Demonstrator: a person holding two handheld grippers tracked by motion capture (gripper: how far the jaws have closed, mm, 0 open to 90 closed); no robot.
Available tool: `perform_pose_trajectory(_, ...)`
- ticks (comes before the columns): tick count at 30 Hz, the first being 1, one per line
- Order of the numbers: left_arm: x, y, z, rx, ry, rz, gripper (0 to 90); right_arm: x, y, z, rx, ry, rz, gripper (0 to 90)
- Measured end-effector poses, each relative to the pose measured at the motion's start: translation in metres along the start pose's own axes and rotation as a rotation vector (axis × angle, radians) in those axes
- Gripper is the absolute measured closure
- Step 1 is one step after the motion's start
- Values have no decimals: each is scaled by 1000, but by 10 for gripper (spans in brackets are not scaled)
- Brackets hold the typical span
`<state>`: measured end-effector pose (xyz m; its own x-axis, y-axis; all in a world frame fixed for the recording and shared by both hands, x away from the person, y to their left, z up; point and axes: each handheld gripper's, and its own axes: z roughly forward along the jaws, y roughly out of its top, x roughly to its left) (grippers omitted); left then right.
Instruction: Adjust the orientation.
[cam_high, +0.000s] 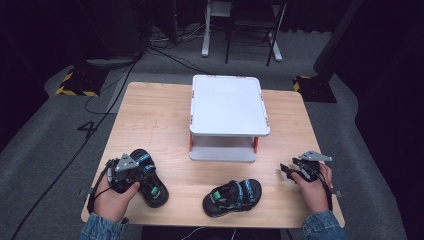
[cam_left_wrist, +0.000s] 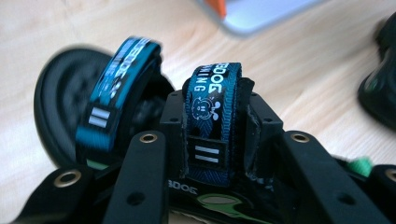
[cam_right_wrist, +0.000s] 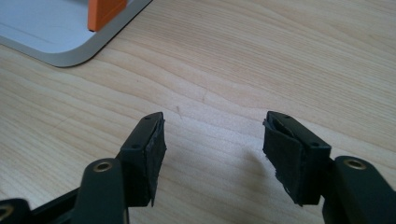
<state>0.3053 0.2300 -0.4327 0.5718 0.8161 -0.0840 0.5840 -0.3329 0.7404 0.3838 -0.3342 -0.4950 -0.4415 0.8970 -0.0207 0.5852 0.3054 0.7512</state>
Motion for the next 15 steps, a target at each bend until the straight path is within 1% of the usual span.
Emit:
perform_pose_trajectory(1,-1,2,0,-11,-2,13,661,0,-1,-1,-1,-2,4,401)
perform_pose_trajectory(2,-3,7,0,-35,-14,18,662,-2,-3,-3,-1,-7,9,401)
perform_pose_trajectory(4,-4,11,2,-55,-49,26,662,-3,-5,-6,-6,-13,11,401)
perform_pose_trajectory(5,-5,13,4,-67,-73,19,661,-4,-7,-8,-8,-15,16,401)
perform_pose_trajectory(7,-7,18,7,-75,-115,32,661,-4,-8,-11,-14,-23,21,401)
perform_pose_trajectory(8,-7,18,7,-75,-115,32,661,-4,-8,-11,-14,-23,21,401)
perform_pose_trajectory(9,-11,24,13,-87,-147,47,661,-4,-10,-15,-22,-28,22,401)
perform_pose_trajectory(10,-11,24,13,-87,-147,47,661,-5,-11,-16,-23,-30,22,400)
perform_pose_trajectory(11,-16,32,19,-95,-165,77,661,-5,-12,-18,-22,-32,23,400)
perform_pose_trajectory(13,-20,40,24,-102,-178,120,661,-5,-15,-22,-24,-37,24,399)
perform_pose_trajectory(14,-20,40,24,-102,-178,120,661,-6,-17,-24,-25,-41,27,399)
perform_pose_trajectory(15,-24,48,28,-109,-192,146,661,-6,-19,-26,-25,-46,29,399)
